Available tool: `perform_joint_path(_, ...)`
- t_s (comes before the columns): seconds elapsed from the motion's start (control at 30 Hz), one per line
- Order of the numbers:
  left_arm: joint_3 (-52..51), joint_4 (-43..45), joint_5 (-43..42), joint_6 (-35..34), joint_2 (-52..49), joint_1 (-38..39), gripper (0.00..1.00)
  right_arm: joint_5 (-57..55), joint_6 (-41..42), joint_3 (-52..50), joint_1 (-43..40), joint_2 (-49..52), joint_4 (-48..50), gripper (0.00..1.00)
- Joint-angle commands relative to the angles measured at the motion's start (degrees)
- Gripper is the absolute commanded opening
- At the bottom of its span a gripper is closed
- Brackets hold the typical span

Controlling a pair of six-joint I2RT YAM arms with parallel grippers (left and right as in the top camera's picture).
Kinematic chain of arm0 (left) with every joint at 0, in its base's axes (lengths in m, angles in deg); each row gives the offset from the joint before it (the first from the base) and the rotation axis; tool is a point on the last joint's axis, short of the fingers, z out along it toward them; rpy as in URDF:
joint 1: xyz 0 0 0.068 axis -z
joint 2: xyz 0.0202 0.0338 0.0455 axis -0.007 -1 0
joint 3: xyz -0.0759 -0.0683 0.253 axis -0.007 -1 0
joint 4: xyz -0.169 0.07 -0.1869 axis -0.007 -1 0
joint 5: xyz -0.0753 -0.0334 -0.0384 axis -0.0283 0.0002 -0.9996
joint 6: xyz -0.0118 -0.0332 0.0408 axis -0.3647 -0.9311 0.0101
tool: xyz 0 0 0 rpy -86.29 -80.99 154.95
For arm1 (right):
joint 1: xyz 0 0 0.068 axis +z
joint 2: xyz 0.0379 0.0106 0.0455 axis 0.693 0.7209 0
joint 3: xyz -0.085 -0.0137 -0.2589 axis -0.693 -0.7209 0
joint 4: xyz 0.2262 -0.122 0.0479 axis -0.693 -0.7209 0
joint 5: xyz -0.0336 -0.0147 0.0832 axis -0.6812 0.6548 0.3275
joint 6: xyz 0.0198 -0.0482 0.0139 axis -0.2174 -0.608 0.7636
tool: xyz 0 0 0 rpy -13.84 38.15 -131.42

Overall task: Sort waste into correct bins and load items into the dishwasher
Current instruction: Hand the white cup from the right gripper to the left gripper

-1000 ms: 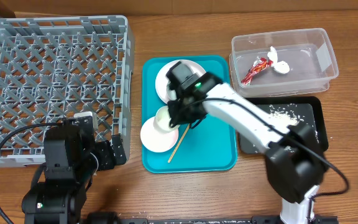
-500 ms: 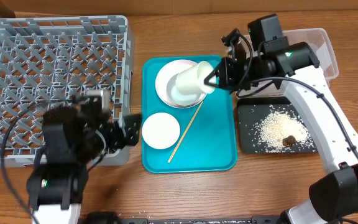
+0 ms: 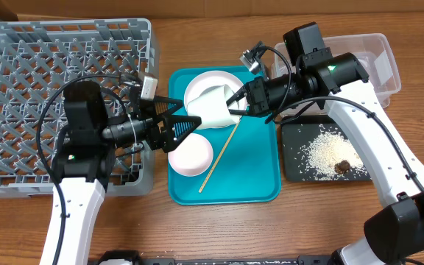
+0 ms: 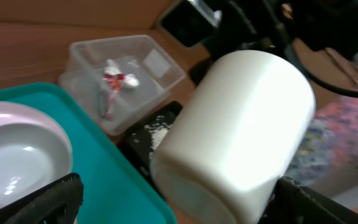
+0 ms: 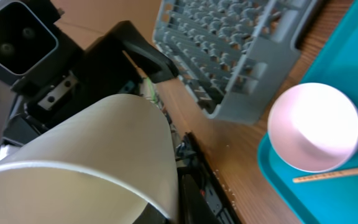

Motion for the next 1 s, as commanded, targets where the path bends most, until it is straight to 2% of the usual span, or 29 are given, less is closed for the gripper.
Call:
perform_joint_path(0.0, 0.9, 1.8, -6.5, 0.2, -0.9, 2.0, 1.00, 6.9, -1.0, 0.0, 1.3, 0.0, 0.5, 0.04)
perform_joint_path(0.13, 0.9, 4.9, -7.3, 0.2, -0.9, 5.2, 0.98, 9.0, -1.0, 0.0, 1.9, 0.0, 1.6, 0.04)
perform_joint_path(0.27, 0.9, 7.8, -7.3, 0.2, -0.9, 7.5, 0.89, 9.2, -1.0, 0.0, 2.8, 0.0, 1.8, 0.04)
perform_joint_path(0.47, 0.9, 8.8, -7.1, 0.0, -0.9, 7.7, 0.88, 9.1, -1.0, 0.0, 3.2, 0.0, 1.7, 0.04)
perform_joint_path(0.7, 0.9, 8.8, -6.8, 0.0, -0.9, 7.6, 0.77, 9.1, -1.0, 0.0, 3.2, 0.0, 1.5, 0.04)
perform_joint_path(0.97, 0.9, 8.6, -4.7, 0.0, -0.9, 7.6, 0.77, 8.0, -0.9, 0.0, 3.2, 0.0, 0.7, 0.04)
